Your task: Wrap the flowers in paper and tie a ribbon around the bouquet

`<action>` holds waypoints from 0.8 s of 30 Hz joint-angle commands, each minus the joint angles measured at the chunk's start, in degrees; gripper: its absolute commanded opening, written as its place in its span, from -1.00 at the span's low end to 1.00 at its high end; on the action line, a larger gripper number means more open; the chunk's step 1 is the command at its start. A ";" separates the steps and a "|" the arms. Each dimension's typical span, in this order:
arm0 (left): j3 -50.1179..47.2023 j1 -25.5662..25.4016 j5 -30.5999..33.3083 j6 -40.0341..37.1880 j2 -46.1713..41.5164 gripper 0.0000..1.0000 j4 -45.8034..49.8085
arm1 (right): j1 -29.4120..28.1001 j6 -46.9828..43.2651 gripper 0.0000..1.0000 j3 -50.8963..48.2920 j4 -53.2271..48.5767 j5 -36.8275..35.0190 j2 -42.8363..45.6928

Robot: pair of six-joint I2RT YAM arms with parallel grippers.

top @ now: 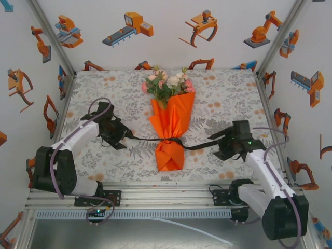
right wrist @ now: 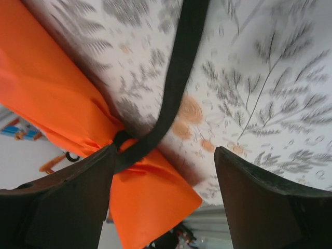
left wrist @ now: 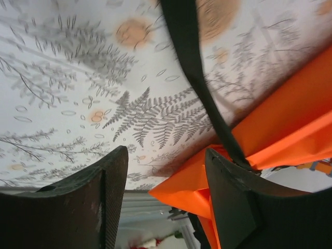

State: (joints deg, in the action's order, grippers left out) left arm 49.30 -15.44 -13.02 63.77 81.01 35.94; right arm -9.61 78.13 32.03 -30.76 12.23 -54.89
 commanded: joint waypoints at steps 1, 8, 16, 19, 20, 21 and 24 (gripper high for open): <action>-1.98 -2.26 0.75 9.75 0.29 0.22 -2.96 | -6.58 15.91 0.43 -0.76 4.04 -2.12 -5.96; -3.32 -3.98 1.50 13.59 3.38 0.54 -8.58 | -14.59 21.81 0.58 2.58 17.68 -1.24 -22.00; -5.07 -4.21 2.95 16.62 4.07 0.54 -14.76 | -18.27 26.18 0.29 5.90 20.37 -4.66 -30.31; -6.83 -4.23 2.38 19.76 4.37 0.55 -18.69 | -18.43 28.26 -0.31 3.35 20.42 -7.14 -28.30; -6.97 -4.24 2.47 20.19 4.64 0.55 -19.17 | -18.43 28.52 -0.51 2.56 20.57 -8.12 -27.13; -6.82 -4.21 2.64 20.18 5.14 0.55 -18.95 | -18.43 28.40 -0.72 2.10 20.05 -9.61 -25.49; -4.48 -4.19 4.62 17.72 7.18 0.55 -15.85 | -18.43 27.51 -1.00 0.99 19.72 -12.79 -20.83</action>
State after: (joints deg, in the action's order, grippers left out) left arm 43.29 -19.57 -10.50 80.25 86.54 19.11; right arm -27.79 105.01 33.95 -10.22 5.04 -79.44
